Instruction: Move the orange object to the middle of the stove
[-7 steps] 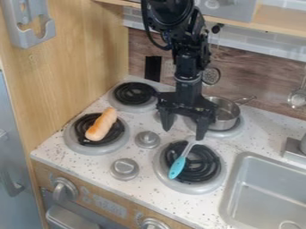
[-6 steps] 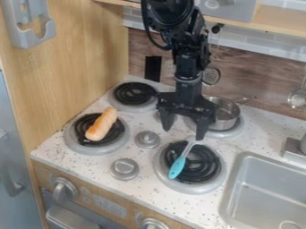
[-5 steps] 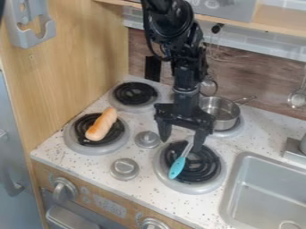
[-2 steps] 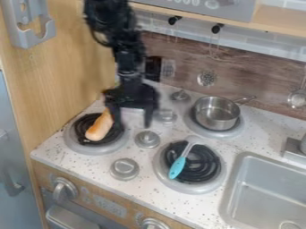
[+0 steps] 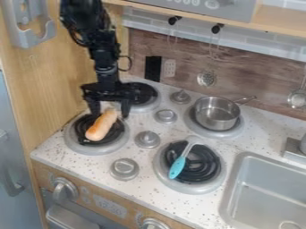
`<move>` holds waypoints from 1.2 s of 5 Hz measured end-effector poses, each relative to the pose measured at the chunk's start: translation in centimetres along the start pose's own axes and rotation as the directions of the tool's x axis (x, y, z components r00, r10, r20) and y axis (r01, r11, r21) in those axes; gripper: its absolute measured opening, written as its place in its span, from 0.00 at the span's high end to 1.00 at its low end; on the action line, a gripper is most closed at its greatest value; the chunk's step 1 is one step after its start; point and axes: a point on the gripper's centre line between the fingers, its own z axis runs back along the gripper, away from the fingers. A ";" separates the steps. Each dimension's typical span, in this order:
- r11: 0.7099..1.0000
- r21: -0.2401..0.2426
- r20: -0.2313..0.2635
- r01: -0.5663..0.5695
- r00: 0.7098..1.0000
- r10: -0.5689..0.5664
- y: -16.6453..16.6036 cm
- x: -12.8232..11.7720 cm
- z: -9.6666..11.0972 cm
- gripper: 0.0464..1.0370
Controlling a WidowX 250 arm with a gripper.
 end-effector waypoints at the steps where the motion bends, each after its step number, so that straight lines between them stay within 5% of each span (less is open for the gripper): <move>1: 1.000 0.016 -0.036 0.023 0.999 -0.023 0.4 0.6 -1.9 0.04; 2: 0.999 0.010 -0.080 0.049 0.996 -0.048 0.7 0.9 -3.2 0.09; 3: 0.999 0.009 -0.086 0.052 0.995 -0.051 0.6 0.8 -3.1 0.31; 5: 0.998 0.010 -0.095 0.064 0.993 -0.063 -2.0 0.0 -2.7 0.43; 6: 0.997 -0.036 -0.026 0.064 0.998 -0.065 -6.1 3.2 0.1 0.43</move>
